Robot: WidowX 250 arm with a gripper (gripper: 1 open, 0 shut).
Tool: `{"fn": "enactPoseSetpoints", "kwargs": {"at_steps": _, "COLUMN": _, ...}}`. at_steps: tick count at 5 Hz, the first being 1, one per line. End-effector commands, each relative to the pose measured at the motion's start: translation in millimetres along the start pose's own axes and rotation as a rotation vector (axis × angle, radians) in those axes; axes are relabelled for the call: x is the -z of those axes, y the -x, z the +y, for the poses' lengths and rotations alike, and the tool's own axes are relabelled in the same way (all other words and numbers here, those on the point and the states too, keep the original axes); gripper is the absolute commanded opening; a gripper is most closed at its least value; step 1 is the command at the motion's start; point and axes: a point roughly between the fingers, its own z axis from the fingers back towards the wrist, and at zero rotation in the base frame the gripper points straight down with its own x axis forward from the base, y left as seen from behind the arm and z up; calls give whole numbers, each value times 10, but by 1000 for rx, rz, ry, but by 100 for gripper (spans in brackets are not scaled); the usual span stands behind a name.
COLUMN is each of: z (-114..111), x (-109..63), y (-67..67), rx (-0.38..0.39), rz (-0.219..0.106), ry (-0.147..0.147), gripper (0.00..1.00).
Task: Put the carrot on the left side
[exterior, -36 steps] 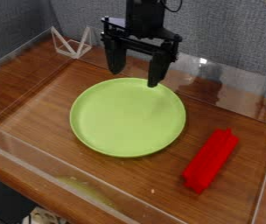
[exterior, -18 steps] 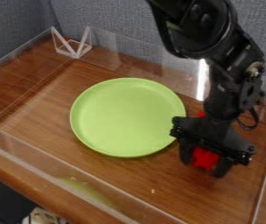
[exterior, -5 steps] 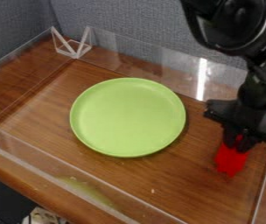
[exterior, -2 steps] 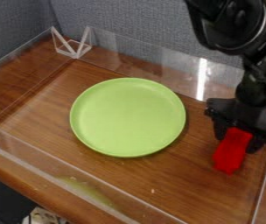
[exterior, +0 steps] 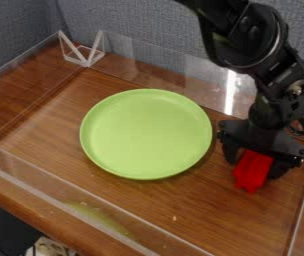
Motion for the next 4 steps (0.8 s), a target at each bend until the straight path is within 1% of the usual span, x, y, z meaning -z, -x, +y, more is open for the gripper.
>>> {"fn": "enactPoseSetpoints", "kwargs": {"at_steps": 1, "z": 67, "x": -138, "y": -39, "rx": 43, "rz": -26, "ry": 22, "gripper": 100}}
{"fn": "enactPoseSetpoints", "kwargs": {"at_steps": 2, "z": 88, "x": -209, "y": -11, "rx": 102, "rz": -26, "ry": 39, "gripper": 100}}
{"fn": "enactPoseSetpoints", "kwargs": {"at_steps": 3, "z": 206, "x": -256, "y": -85, "rx": 60, "rz": -37, "ry": 16, "gripper": 100}}
{"fn": "enactPoseSetpoints", "kwargs": {"at_steps": 4, "z": 280, "x": -251, "y": -145, "rx": 13, "rz": -41, "ry": 7, "gripper": 100}}
